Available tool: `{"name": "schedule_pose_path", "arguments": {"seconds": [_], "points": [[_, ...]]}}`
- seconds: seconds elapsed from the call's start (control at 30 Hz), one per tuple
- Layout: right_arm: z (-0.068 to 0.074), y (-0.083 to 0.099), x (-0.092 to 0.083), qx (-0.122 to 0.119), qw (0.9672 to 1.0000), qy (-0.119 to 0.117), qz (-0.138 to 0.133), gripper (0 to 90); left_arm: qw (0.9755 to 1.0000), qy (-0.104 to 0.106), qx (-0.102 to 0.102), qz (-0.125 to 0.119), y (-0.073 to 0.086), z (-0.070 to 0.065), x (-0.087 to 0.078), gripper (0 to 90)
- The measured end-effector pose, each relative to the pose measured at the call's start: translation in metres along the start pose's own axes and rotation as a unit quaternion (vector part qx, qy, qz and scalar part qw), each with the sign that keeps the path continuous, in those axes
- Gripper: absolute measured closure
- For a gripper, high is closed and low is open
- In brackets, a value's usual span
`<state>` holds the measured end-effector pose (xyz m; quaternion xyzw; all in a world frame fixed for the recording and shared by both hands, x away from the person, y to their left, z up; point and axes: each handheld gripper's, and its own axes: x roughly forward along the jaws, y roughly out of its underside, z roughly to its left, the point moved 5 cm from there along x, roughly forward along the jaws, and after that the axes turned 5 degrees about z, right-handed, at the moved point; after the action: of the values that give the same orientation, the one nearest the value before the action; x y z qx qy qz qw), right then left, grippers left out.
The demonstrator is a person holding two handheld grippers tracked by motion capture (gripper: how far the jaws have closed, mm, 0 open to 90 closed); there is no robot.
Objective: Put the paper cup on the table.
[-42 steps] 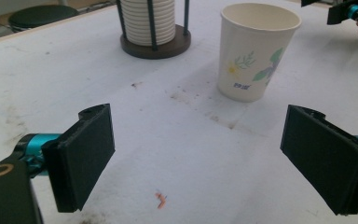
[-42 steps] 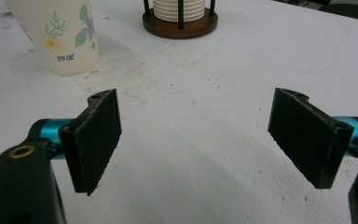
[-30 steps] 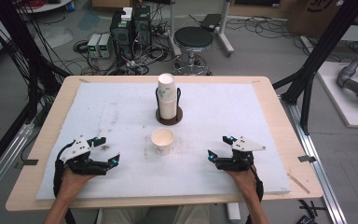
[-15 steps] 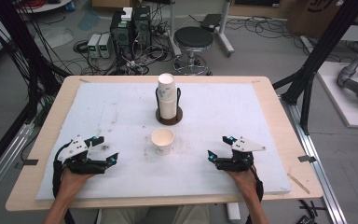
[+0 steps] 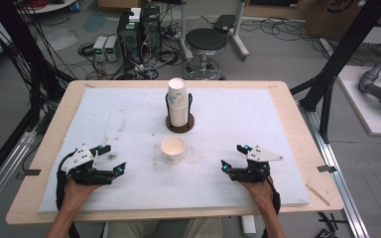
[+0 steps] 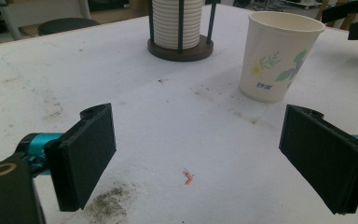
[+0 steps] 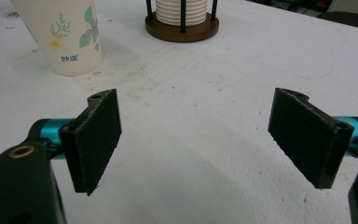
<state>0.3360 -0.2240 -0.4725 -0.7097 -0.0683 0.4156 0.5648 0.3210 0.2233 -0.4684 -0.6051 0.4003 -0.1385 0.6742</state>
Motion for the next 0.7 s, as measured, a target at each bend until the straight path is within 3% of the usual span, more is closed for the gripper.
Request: {"name": "schedule_pose_path", "arguments": {"seconds": [0.7], "points": [[-0.0004, 0.0004, -0.0013, 0.002, 1.0000, -0.004, -0.005, 17.5, 1.0000, -0.006, -0.002, -0.006, 0.0001, 0.0005, -0.0012, 11.4]]}}
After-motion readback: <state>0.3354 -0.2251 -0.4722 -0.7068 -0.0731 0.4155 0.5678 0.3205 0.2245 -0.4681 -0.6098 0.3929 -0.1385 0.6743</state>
